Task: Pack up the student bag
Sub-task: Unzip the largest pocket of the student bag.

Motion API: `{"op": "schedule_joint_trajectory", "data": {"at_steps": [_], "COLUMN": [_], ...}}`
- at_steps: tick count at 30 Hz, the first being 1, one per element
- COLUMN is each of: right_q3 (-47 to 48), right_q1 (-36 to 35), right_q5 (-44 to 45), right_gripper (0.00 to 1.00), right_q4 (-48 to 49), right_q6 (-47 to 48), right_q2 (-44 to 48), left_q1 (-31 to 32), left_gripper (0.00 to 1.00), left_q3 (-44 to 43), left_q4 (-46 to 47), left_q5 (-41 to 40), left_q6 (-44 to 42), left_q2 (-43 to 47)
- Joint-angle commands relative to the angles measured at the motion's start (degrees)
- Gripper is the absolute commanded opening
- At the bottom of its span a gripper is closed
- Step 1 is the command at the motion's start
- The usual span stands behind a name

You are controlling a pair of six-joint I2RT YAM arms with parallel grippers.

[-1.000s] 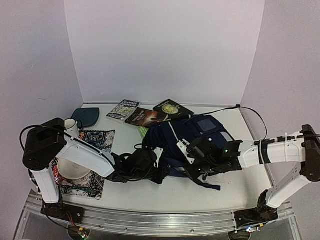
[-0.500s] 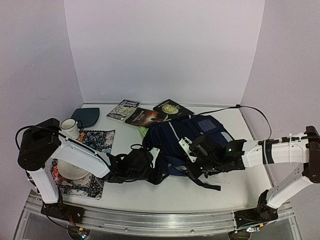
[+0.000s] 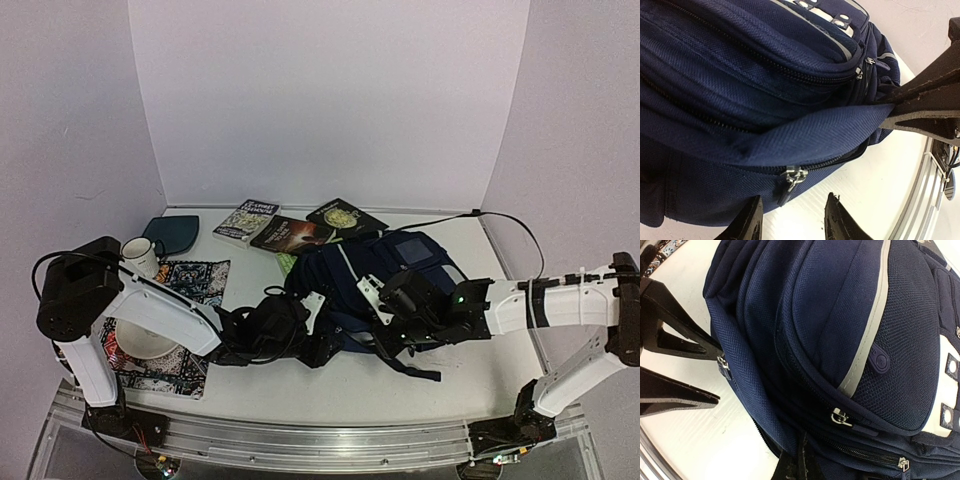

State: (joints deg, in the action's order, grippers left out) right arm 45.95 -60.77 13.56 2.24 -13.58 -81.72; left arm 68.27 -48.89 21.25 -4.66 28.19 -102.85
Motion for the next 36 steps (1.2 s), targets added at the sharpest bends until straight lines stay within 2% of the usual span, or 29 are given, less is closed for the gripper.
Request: {"op": "schedule_joint_trajectory", "data": {"at_steps": [1,6,14,23,30,36], "right_q3": [1.6,1.4,0.5,-2.3,-3.7,-5.3], "right_q1": [-0.1,-0.1,-0.1,2.5,7.0,11.2], "right_q5": [-2.0,-2.7,-1.0,10.5,22.6,22.5], "right_gripper": [0.00,0.00,0.00,0.00,0.00,0.00], "right_q4": [2.1,2.2,2.1,-6.3,-18.5,-22.6], "right_q6": [-1.1,-1.1,-0.7,-1.4,-11.3,-17.3], "right_q2": [3.2,3.8,4.9,11.2,18.2,23.6], "left_q1": [0.2,0.2,0.2,-0.6,-5.7,-10.7], "left_gripper": [0.41,0.33,0.01,0.00,0.00,0.00], "left_q3": [-3.6,-4.3,-3.8,3.3,2.5,-1.0], "left_q4": [3.5,3.7,3.8,0.9,-11.5,-20.8], "left_q5": [-1.8,-1.7,-0.8,-4.2,-5.3,-7.8], "left_q6": [-3.8,-4.8,-5.3,-5.2,-5.4,-6.9], "left_q2": [-1.5,-2.2,-2.0,6.9,11.3,11.9]}}
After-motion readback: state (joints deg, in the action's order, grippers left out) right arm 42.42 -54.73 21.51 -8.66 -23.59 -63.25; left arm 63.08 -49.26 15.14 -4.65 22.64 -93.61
